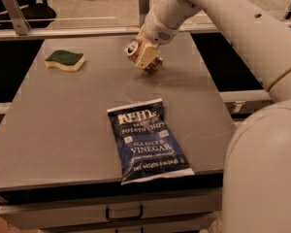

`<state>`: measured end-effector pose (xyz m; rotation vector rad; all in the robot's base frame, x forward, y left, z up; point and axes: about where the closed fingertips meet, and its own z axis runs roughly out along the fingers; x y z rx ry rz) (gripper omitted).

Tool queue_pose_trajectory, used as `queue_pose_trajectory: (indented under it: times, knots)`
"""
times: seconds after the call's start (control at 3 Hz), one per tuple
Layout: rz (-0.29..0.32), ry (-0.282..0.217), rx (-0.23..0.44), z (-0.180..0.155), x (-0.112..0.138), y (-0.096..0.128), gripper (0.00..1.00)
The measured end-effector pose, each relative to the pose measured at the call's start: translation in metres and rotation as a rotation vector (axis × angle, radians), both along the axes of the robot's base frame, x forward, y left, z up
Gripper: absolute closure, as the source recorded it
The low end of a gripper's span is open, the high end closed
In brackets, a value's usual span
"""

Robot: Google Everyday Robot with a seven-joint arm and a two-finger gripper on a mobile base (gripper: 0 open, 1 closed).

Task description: Knock orange can over

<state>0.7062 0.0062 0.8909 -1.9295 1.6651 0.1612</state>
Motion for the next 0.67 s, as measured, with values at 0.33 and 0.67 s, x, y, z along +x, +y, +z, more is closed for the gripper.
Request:
queue_pose_trajectory:
  times: [0.33,0.67]
  knots:
    - [0.043,0.011,-0.027,-0.0097,-0.0037,0.0098,0.12]
    - [0.073,0.022,-0.046,-0.0174,-0.0054,0.0163,0.00]
